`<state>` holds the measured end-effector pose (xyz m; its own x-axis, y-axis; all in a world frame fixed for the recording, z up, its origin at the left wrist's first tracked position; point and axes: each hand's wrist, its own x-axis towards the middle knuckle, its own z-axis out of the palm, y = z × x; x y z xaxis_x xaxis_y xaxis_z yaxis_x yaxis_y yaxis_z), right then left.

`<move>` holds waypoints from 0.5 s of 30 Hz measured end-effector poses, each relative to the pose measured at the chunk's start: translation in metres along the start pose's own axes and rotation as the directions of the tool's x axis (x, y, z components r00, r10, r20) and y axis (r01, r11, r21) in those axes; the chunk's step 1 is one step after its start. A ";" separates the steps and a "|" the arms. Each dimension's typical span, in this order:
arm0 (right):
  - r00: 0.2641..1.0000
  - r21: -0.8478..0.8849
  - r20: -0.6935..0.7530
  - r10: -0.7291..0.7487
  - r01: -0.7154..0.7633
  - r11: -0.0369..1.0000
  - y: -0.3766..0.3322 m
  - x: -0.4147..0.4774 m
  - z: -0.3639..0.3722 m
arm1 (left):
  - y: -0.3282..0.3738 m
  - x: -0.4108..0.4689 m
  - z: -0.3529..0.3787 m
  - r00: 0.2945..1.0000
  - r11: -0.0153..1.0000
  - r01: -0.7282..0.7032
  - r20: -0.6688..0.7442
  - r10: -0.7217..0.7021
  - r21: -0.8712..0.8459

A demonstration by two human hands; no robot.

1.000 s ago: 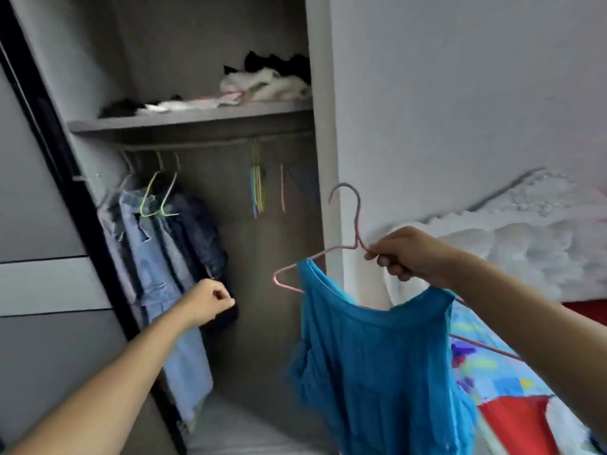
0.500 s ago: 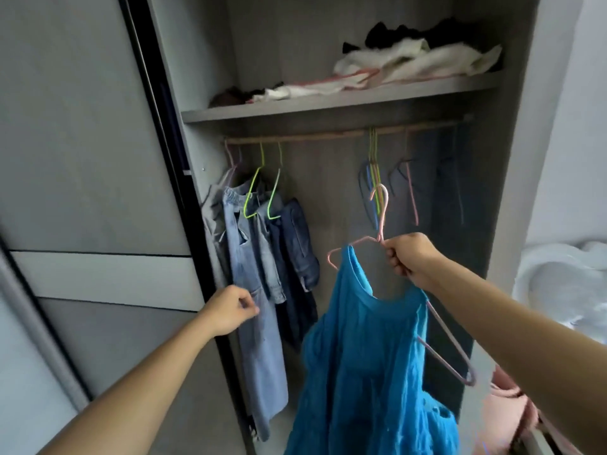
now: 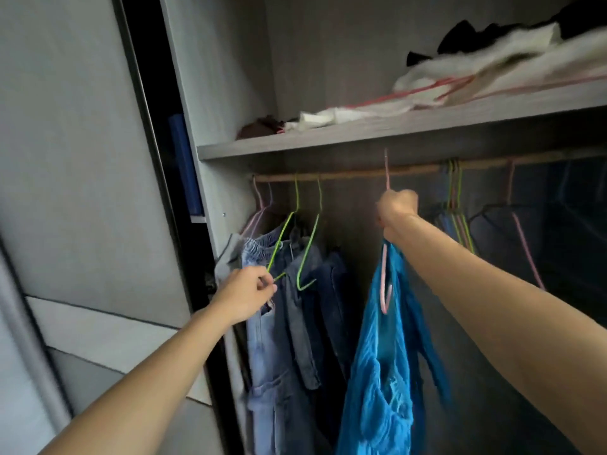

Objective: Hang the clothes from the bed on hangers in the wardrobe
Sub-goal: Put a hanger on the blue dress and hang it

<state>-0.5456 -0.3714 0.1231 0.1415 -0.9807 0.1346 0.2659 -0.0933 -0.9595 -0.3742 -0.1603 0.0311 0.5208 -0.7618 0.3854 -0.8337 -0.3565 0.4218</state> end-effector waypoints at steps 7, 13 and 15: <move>0.996 -0.185 0.087 -0.022 0.038 0.982 0.018 0.069 0.072 | -0.018 0.049 -0.004 0.996 0.995 -0.008 -0.086 0.017 0.098; 0.983 -0.251 0.167 0.078 -0.034 0.967 0.085 0.087 0.121 | -0.057 0.072 -0.008 0.995 0.963 -0.104 0.032 0.099 0.249; 0.989 -0.236 0.125 0.082 -0.051 0.971 0.093 0.080 0.136 | -0.068 0.078 -0.011 0.987 0.945 -0.162 0.066 0.149 0.285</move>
<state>-0.3801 -0.4352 0.0778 0.2807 -0.9560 0.0852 0.0262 -0.0811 -0.9964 -0.2750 -0.1901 0.0415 0.3771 -0.8403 0.3894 -0.9244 -0.3676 0.1019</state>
